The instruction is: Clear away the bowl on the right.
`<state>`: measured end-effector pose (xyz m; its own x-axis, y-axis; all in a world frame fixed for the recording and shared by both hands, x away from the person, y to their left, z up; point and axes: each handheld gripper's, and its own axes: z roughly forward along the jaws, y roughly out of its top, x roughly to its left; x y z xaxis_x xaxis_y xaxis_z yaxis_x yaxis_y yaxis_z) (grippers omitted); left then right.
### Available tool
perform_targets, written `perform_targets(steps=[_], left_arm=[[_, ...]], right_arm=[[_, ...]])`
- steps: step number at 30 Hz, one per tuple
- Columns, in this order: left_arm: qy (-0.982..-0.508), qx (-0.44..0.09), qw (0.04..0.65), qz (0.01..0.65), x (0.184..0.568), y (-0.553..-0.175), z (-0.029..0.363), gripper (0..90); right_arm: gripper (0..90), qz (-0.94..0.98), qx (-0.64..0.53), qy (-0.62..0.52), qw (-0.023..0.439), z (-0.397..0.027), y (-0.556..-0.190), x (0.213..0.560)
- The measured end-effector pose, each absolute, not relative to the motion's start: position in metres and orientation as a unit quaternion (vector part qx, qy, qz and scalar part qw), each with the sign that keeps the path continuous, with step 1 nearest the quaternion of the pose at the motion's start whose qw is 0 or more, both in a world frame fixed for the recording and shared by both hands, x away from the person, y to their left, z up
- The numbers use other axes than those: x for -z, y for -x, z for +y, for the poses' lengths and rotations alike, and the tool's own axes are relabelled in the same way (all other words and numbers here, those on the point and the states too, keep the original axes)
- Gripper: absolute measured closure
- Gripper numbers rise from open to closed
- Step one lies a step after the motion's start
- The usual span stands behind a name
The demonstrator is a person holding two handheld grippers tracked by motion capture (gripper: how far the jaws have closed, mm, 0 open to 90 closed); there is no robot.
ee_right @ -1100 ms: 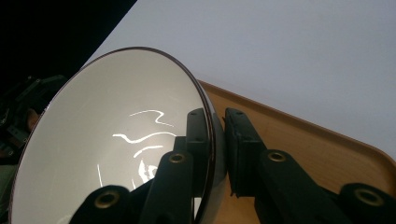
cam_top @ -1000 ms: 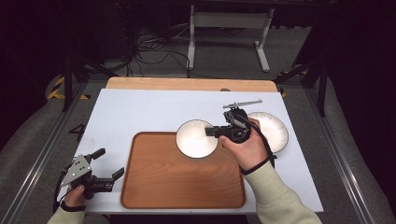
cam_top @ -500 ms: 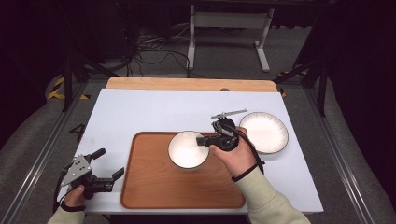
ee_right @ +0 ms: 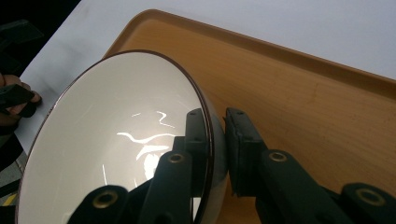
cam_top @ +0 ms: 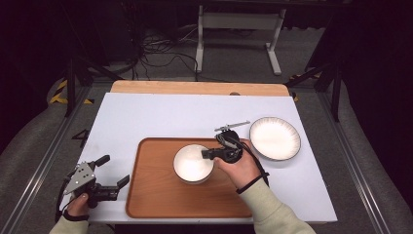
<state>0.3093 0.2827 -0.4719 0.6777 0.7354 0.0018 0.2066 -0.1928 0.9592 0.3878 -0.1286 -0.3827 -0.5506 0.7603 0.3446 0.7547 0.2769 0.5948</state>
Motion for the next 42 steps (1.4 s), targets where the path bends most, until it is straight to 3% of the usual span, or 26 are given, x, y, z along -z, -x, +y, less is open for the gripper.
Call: perform_targets(steps=[42], left_arm=[[-0.734,-0.241,0.548,0.321,0.472,-0.309,0.283,0.3]], right_arm=[[79.1,0.801,-0.367,-0.474,-0.003,-0.126,-0.394,0.419]])
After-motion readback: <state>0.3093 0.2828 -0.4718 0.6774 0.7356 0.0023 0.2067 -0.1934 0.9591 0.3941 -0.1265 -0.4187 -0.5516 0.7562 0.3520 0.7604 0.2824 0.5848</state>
